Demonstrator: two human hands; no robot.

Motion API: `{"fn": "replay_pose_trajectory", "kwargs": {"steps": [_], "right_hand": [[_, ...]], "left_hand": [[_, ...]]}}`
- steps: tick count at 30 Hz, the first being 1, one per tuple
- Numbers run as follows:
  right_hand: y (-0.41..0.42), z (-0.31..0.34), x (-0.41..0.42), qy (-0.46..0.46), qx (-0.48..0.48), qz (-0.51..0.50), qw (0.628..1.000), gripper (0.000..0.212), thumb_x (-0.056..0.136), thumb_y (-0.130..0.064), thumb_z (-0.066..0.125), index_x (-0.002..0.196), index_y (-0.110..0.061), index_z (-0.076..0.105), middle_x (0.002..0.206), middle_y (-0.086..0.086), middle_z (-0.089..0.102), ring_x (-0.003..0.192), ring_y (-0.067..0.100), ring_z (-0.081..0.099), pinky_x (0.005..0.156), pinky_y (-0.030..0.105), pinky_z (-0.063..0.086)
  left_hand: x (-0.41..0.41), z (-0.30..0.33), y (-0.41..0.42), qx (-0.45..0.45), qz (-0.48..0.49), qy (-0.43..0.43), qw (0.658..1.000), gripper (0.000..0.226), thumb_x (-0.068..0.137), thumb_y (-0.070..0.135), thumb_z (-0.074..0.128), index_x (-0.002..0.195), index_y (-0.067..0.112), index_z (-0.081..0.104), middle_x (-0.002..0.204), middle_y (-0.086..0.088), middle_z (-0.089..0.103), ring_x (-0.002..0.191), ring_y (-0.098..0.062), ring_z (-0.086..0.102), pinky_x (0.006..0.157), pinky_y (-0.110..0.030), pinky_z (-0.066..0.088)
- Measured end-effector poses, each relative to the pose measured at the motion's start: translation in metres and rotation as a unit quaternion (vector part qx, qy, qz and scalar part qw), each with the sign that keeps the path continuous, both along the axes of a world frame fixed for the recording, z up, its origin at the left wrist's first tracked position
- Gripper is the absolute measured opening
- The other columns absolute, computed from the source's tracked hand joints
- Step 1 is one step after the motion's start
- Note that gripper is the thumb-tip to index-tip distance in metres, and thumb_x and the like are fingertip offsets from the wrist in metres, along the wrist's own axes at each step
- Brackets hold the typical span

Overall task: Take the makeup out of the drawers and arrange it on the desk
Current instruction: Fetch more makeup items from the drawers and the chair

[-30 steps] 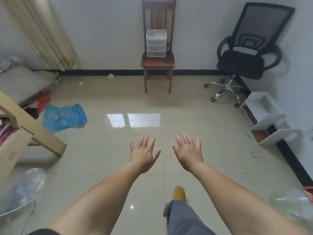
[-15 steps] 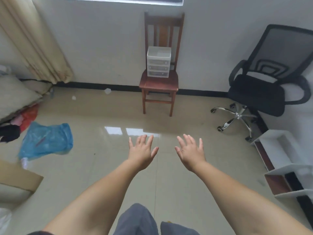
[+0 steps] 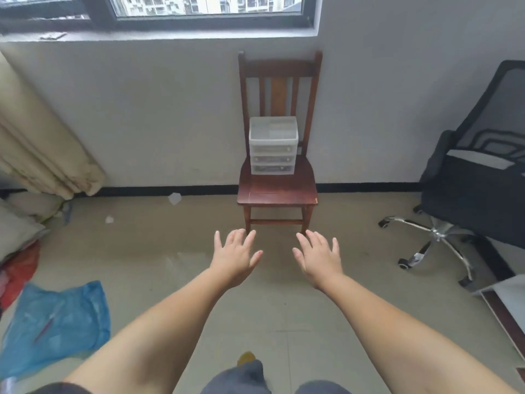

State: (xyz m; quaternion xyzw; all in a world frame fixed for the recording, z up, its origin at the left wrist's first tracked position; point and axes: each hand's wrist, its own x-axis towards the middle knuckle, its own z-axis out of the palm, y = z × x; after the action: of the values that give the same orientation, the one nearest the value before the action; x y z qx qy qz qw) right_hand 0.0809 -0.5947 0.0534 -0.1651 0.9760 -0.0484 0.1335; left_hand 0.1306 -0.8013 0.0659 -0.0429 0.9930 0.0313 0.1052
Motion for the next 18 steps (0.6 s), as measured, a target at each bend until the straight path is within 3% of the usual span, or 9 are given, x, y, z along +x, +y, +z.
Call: {"fn": "replay_pose_trajectory", "kwargs": {"steps": [12,18], "right_hand": [[-0.051,-0.038,-0.249,-0.036,0.003,-0.015,0.999,0.052,0.101,-0.045,0.016,0.15,-0.028,0.016,0.157,-0.002,0.017,0.145,0.016,0.01,0.116,0.049,0.003],[-0.076,-0.055,-0.387,-0.113,-0.03,-0.006,0.993,0.051,0.101,-0.044,0.021,0.148,-0.025,0.023,0.154,0.001,0.026,0.14,0.021,0.023,0.111,0.04,0.025]], "left_hand": [[-0.263,-0.034,-0.061,0.013,-0.018,-0.018,1.0,0.059,0.097,0.052,0.022,0.149,0.024,0.013,0.153,-0.004,0.021,0.142,-0.019,0.014,0.113,-0.056,-0.001],[-0.393,-0.049,-0.081,0.025,0.03,-0.031,0.999,0.06,0.097,0.051,0.024,0.149,0.023,0.012,0.153,-0.004,0.021,0.142,-0.019,0.015,0.114,-0.054,0.003]]}}
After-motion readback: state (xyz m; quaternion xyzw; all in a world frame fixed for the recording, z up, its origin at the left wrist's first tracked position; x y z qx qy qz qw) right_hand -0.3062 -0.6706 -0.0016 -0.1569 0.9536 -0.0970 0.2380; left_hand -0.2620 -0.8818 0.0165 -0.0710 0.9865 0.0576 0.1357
